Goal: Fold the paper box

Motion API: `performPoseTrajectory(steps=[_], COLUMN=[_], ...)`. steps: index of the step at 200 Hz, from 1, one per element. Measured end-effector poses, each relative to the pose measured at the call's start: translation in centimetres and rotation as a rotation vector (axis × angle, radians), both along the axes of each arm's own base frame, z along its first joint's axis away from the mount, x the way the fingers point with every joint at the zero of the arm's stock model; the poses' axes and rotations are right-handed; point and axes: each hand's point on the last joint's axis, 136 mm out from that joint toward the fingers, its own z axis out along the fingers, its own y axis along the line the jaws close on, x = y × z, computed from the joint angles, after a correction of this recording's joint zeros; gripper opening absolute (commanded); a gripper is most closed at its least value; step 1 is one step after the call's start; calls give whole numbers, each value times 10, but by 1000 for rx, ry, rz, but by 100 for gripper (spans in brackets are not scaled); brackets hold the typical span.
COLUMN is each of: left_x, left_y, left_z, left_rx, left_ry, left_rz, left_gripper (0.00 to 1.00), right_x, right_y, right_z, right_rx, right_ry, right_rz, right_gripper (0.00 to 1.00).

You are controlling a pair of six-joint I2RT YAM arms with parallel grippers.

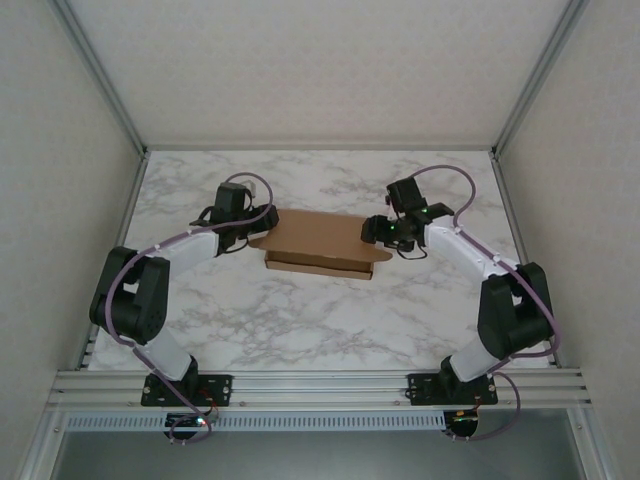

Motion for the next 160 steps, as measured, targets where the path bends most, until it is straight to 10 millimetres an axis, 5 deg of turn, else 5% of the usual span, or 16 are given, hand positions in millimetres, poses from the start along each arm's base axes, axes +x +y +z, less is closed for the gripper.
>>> performPoseTrajectory(steps=[160], left_x=[-16], left_y=[-6], left_z=[-24], left_rx=[-84], left_ry=[71], left_rz=[9], left_gripper=[53], right_x=[-1], right_y=[6], right_z=[-26], right_rx=[32], right_ry=[23], right_rz=[0], right_gripper=[57])
